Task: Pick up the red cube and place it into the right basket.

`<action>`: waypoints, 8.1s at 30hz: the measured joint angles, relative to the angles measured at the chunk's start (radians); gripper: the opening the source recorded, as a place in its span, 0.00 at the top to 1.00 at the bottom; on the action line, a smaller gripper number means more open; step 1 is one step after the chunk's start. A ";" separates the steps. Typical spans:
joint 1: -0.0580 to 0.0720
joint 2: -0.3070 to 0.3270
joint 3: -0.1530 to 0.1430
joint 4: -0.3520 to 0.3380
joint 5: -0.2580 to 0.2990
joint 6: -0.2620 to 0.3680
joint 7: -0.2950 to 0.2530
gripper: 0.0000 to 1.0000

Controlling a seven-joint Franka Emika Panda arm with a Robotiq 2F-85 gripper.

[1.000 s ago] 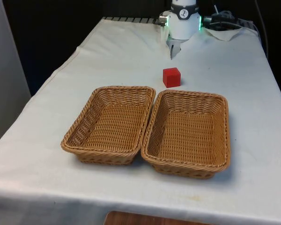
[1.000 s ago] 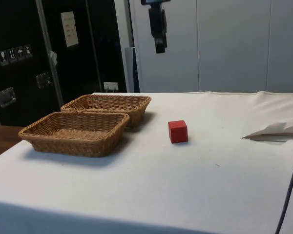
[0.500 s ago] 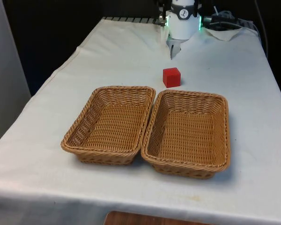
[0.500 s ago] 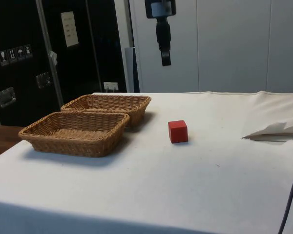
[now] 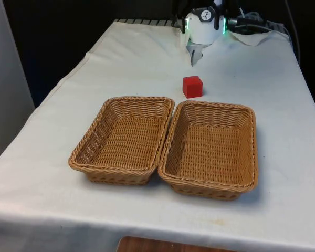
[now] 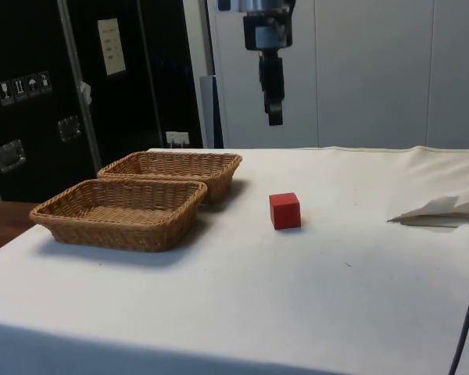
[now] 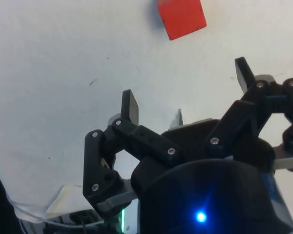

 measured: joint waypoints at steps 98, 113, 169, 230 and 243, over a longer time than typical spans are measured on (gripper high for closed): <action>-0.009 0.508 -0.001 -0.078 0.049 0.556 0.005 0.71; -0.009 0.506 -0.002 -0.077 0.049 0.556 0.006 0.97; -0.019 0.265 -0.089 0.143 0.053 0.151 -0.002 0.97; -0.070 0.772 -0.189 0.662 0.573 0.054 -0.400 0.97; -0.081 0.905 -0.191 0.776 0.660 0.050 -0.418 0.97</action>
